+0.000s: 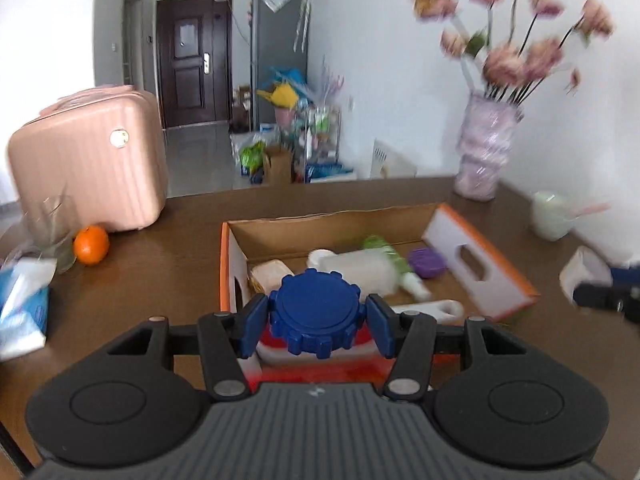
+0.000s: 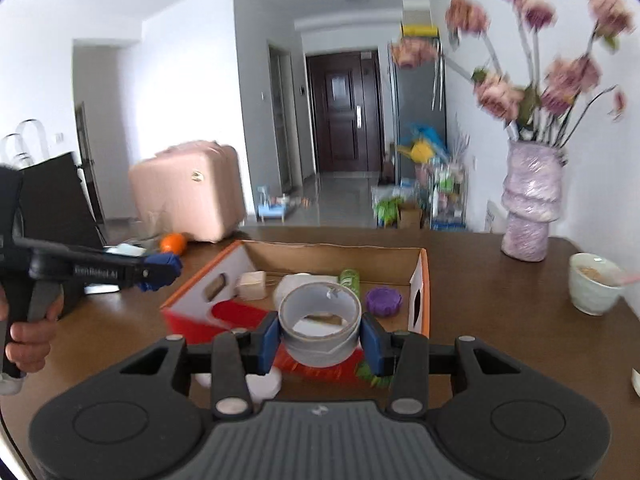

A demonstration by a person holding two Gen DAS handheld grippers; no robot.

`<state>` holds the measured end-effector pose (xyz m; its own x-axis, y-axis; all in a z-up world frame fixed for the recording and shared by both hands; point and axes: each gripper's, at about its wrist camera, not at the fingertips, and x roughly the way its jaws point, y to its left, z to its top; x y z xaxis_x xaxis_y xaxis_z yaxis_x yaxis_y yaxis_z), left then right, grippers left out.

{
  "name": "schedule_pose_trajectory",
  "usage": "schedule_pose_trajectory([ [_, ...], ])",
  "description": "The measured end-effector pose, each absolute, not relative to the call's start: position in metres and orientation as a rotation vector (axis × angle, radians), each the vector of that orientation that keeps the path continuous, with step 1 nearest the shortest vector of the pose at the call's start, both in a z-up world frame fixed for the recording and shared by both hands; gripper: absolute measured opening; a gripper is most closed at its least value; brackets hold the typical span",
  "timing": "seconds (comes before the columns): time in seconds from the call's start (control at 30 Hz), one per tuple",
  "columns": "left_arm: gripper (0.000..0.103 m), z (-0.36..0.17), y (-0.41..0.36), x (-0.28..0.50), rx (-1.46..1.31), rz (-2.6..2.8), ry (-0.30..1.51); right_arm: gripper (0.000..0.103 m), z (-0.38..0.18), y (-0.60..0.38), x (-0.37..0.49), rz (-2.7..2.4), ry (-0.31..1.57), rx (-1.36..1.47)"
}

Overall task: Organize rigid objects
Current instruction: 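Carry the blue cap and tape roll with both tools over the red box, then open both tools to drop the blue cap and tape roll into the box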

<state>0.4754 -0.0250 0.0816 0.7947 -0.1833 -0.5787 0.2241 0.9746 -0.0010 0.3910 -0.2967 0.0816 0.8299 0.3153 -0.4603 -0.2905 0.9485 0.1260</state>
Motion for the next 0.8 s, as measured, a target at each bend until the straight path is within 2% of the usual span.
schedule_pose_trajectory([
  [0.23, 0.054, 0.026, -0.031, 0.573, 0.193, -0.191, 0.736, 0.042, 0.041, -0.284, 0.535, 0.275, 0.713, -0.067],
  [0.43, 0.056, 0.003, -0.030, 0.609, 0.211, -0.224, 0.803, 0.042, 0.000, -0.262, 0.595, 0.246, 0.816, -0.198],
  [0.5, 0.068, 0.000, -0.028, 0.615, 0.191, -0.221, 0.814, 0.042, -0.009, -0.256, 0.601, 0.260, 0.839, -0.195],
  [0.53, 0.070, 0.000, -0.027, 0.616, 0.175, -0.238, 0.809, 0.048, -0.011, -0.257, 0.603, 0.259, 0.838, -0.194],
  [0.57, 0.073, 0.001, -0.026, 0.616, 0.165, -0.247, 0.811, 0.060, -0.011, -0.258, 0.605, 0.252, 0.834, -0.190],
  [0.63, 0.080, 0.005, -0.027, 0.613, 0.165, -0.234, 0.806, 0.072, -0.008, -0.261, 0.606, 0.241, 0.809, -0.163],
  [0.8, 0.083, 0.033, -0.019, 0.606, 0.120, -0.216, 0.774, 0.072, 0.019, -0.279, 0.604, 0.221, 0.774, -0.045],
])
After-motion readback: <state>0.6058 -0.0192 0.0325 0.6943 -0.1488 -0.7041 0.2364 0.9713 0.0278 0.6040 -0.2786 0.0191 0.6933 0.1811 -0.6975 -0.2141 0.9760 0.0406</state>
